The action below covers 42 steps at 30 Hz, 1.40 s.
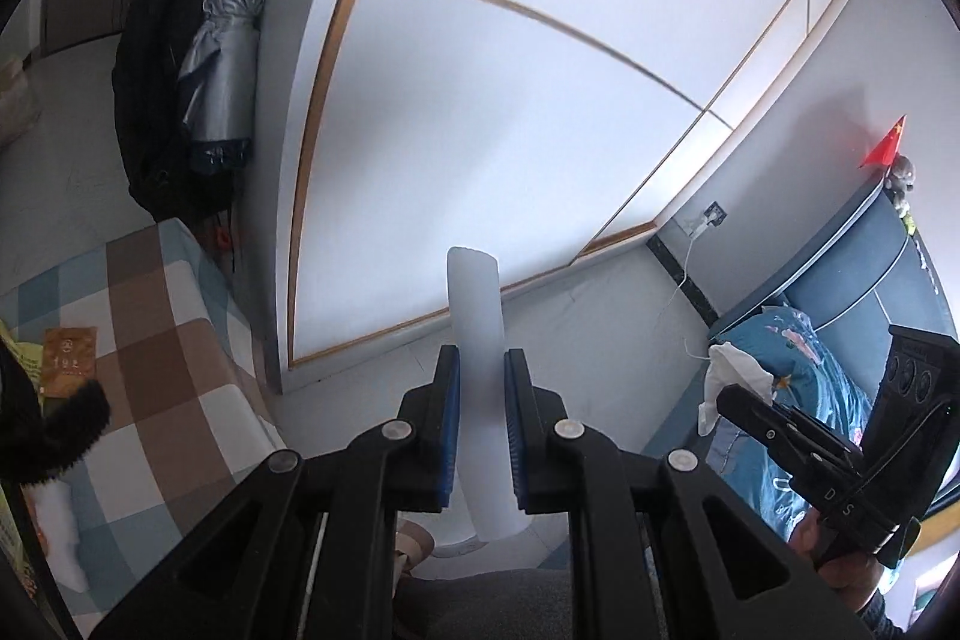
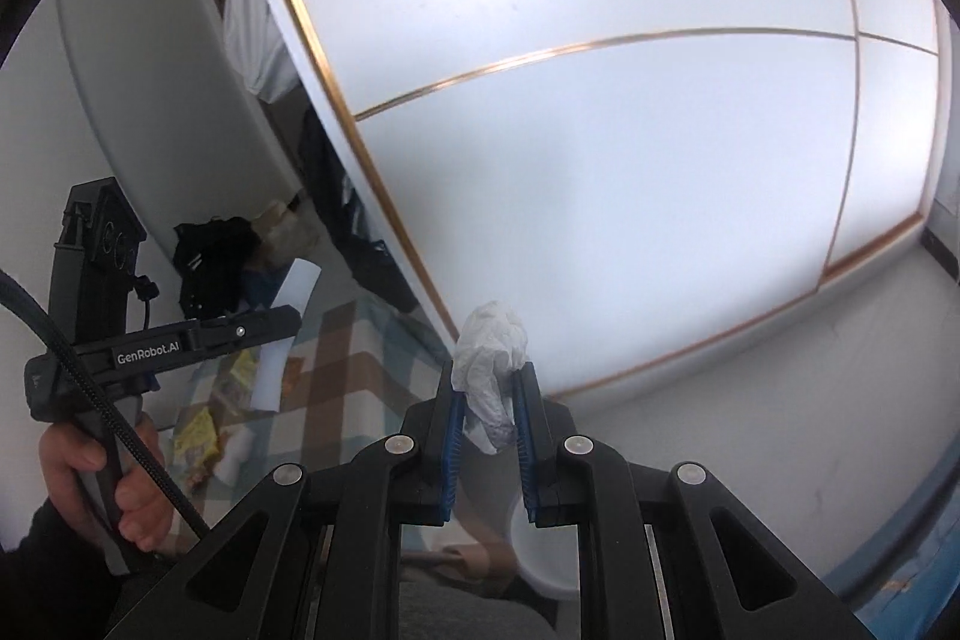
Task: Collect trash
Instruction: 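Carry the foam strip and tissue in both tools over the white bin, then open the left tool over the bin while the right tool opens, dropping both items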
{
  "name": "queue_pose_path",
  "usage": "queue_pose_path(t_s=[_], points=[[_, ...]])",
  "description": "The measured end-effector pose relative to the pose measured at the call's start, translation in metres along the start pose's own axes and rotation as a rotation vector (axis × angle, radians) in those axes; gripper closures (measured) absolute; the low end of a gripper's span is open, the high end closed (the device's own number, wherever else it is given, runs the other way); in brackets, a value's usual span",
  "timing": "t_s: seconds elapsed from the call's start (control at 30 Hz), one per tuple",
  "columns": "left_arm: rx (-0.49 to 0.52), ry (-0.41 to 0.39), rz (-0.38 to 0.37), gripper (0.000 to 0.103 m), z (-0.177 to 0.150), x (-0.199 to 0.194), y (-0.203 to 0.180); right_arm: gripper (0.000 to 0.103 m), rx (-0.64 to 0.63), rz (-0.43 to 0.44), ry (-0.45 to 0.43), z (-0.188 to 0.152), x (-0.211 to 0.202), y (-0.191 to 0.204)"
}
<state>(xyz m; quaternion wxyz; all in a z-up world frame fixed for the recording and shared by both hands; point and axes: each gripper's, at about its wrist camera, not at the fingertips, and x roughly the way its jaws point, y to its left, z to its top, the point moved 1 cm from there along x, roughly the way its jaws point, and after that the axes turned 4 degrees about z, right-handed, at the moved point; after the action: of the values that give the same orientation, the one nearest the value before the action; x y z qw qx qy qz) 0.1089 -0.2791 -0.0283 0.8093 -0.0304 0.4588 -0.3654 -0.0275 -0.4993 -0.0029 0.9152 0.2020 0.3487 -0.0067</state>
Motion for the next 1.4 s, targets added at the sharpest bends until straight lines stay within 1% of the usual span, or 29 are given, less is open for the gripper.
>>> queue_pose_path(t_s=[0.13, 0.2, 0.23, 0.27, 0.3, 0.33, 0.37, 0.43, 0.53, 0.6, 0.67, 0.73, 0.83, 0.9, 0.97, 1.03, 1.1, 1.2, 1.23, 1.3, 1.33, 1.37, 1.4], points=[[-0.019, 0.101, 0.004, 0.093, -0.008, 0.052, 0.005, 0.088, 0.092, -0.009, 0.086, -0.026, 0.035, -0.039], [-0.028, 0.168, -0.011, 0.093, -0.014, 0.075, 0.007, 0.088, 0.136, -0.024, 0.137, -0.042, 0.058, -0.057], [-0.032, 0.212, -0.008, 0.093, -0.018, 0.092, 0.010, 0.088, 0.153, -0.032, 0.161, -0.050, 0.070, -0.065], [-0.026, 0.241, 0.008, 0.093, -0.023, 0.100, 0.009, 0.088, 0.174, -0.039, 0.183, -0.056, 0.081, -0.071], [-0.013, 0.284, 0.025, 0.093, -0.027, 0.114, 0.010, 0.088, 0.196, -0.035, 0.199, -0.062, 0.091, -0.076], [-0.002, 0.315, 0.026, 0.093, -0.031, 0.126, 0.011, 0.088, 0.212, -0.026, 0.213, -0.068, 0.101, -0.082], [0.007, 0.339, 0.021, 0.093, -0.035, 0.133, 0.009, 0.088, 0.220, -0.024, 0.230, -0.074, 0.110, -0.085], [0.032, 0.412, 0.014, 0.093, -0.043, 0.149, 0.004, 0.088, 0.236, -0.020, 0.265, -0.085, 0.130, -0.090], [0.047, 0.501, 0.034, 0.093, -0.053, 0.175, -0.002, 0.088, 0.267, -0.008, 0.321, -0.102, 0.153, -0.099], [0.040, 0.540, 0.043, 0.093, -0.057, 0.187, -0.005, 0.088, 0.298, -0.013, 0.346, -0.117, 0.160, -0.108], [0.027, 0.592, 0.078, 0.093, -0.065, 0.202, -0.004, 0.088, 0.326, -0.003, 0.366, -0.126, 0.168, -0.113], [0.015, 0.652, 0.085, 0.093, -0.073, 0.216, -0.005, 0.088, 0.326, -0.006, 0.390, -0.132, 0.175, -0.113], [0.013, 0.709, 0.104, 0.093, -0.083, 0.231, -0.010, 0.088, 0.339, 0.008, 0.422, -0.143, 0.188, -0.115], [0.013, 0.738, 0.103, 0.093, -0.084, 0.239, -0.011, 0.088, 0.351, 0.011, 0.437, -0.147, 0.198, -0.111], [0.015, 0.774, 0.114, 0.092, -0.086, 0.243, -0.012, 0.088, 0.369, 0.012, 0.449, -0.154, 0.199, -0.115], [0.007, 0.781, 0.115, 0.092, -0.087, 0.248, -0.014, 0.088, 0.394, 0.029, 0.451, -0.159, 0.199, -0.117], [0.004, 0.788, 0.130, 0.089, -0.088, 0.251, -0.014, 0.088, 0.389, 0.029, 0.465, -0.164, 0.200, -0.119], [0.009, 0.844, 0.137, 0.086, -0.094, 0.259, -0.015, 0.088, 0.389, 0.035, 0.477, -0.166, 0.198, -0.128], [0.016, 0.860, 0.143, 0.084, -0.097, 0.259, -0.016, 0.088, 0.390, 0.036, 0.478, -0.167, 0.199, -0.129], [0.019, 0.869, 0.157, 0.069, -0.100, 0.260, -0.014, 0.088, 0.392, 0.039, 0.482, -0.168, 0.200, -0.129], [0.017, 0.868, 0.170, 0.051, -0.100, 0.258, -0.012, 0.088, 0.394, 0.044, 0.485, -0.169, 0.202, -0.128], [0.015, 0.860, 0.181, 0.043, -0.098, 0.257, -0.011, 0.088, 0.395, 0.048, 0.482, -0.169, 0.199, -0.131], [0.016, 0.840, 0.186, 0.043, -0.095, 0.254, -0.011, 0.088, 0.399, 0.053, 0.477, -0.170, 0.198, -0.131]])
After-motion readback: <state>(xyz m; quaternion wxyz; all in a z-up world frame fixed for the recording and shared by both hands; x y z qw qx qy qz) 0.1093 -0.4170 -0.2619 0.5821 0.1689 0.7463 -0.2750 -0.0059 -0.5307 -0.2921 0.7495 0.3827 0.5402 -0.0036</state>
